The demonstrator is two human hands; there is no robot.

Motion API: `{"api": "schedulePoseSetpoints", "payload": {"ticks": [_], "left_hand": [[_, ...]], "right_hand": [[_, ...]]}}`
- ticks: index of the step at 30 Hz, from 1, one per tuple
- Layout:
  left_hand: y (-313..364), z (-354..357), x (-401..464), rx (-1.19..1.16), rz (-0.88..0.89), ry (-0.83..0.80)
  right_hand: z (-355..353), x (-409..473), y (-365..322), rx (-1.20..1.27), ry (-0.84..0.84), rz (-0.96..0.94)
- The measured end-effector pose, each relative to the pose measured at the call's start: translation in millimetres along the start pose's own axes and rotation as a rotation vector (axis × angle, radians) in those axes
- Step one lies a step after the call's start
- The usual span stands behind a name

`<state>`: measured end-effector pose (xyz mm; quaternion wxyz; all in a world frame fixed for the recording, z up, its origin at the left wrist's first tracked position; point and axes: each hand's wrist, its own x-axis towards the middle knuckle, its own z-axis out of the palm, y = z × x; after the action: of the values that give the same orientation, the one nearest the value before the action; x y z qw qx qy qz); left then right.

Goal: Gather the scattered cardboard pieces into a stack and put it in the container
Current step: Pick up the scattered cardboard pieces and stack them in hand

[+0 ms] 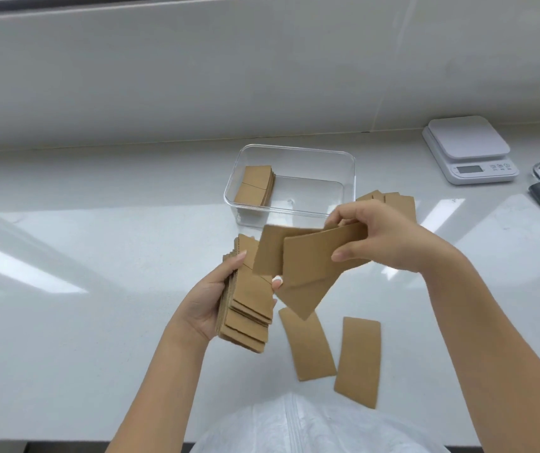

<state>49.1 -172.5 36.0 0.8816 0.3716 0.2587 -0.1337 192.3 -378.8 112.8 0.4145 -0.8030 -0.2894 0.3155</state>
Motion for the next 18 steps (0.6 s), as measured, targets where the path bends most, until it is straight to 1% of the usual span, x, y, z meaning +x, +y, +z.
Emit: {"api": "schedulePoseSetpoints", "payload": {"ticks": [3, 5, 8, 10, 13, 18], "left_hand": [[-1, 14, -3, 0.025, -0.050, -0.140], [-4, 20, -5, 0.004, -0.065, -0.201], [-8, 21, -8, -0.001, -0.075, -0.218], [-9, 21, -10, 0.042, -0.062, -0.215], [-9, 23, -14, 0.080, -0.003, -0.234], [-11, 23, -13, -0.043, 0.033, -0.200]], "right_hand": [[16, 7, -11, -0.187, -0.044, -0.062], [23, 9, -15, -0.230, -0.051, -0.104], [30, 8, -17, -0.281, -0.087, -0.136], [34, 8, -16, -0.289, -0.084, -0.147], [37, 7, -11, -0.196, -0.022, -0.151], [39, 10, -5, 0.040, 0.149, -0.107]]}}
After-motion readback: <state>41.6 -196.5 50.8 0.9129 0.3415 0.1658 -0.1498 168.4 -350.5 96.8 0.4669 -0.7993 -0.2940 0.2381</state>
